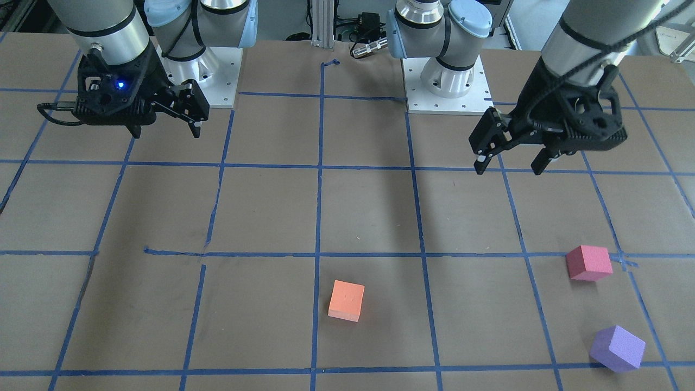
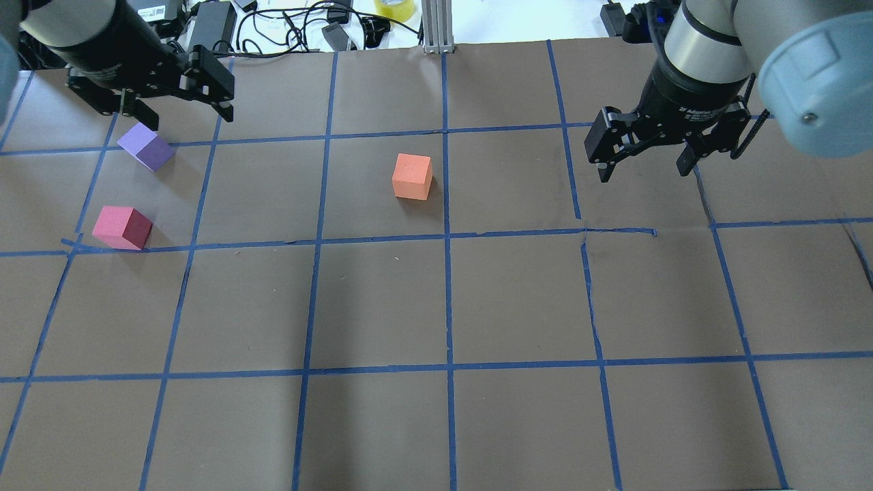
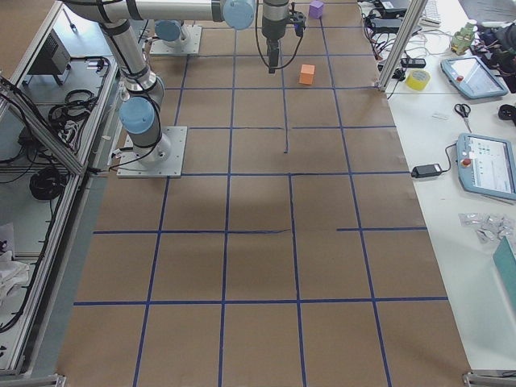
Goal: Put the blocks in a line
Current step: 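Reach the left gripper over to the orange cube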
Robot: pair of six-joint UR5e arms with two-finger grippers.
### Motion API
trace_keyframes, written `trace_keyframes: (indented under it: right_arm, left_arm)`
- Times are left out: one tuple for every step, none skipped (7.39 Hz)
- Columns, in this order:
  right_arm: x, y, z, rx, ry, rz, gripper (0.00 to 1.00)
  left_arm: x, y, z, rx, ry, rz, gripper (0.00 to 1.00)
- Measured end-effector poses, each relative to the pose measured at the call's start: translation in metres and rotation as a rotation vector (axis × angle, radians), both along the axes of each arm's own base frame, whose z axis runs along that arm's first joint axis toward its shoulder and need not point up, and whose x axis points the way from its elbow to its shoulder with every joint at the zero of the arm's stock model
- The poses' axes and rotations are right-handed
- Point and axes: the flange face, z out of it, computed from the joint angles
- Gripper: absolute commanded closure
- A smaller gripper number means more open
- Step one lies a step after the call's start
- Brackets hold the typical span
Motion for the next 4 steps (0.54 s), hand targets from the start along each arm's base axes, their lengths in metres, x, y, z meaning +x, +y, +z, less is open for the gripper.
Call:
trace_keyframes:
  right_arm:
    - [0.0,0.0,0.0,0.0,0.0,0.0,0.0]
    - [0.0,0.0,0.0,0.0,0.0,0.0,0.0]
    - [0.0,0.0,0.0,-0.001,0.001,0.0,0.0]
    - [0.0,0.0,0.0,-0.001,0.001,0.0,0.0]
  left_arm:
    - [-0.027,-0.025,-0.04,0.025,0.025,-0.006,0.0]
    - [-0.07,-0.045,-0.077,0.019,0.037,0.004,0.0]
    - [-0.115,-0.059,-0.11,-0.008,0.057,0.024,0.0]
    - [-0.153,-0.07,-0.145,-0.025,0.072,0.02,0.0]
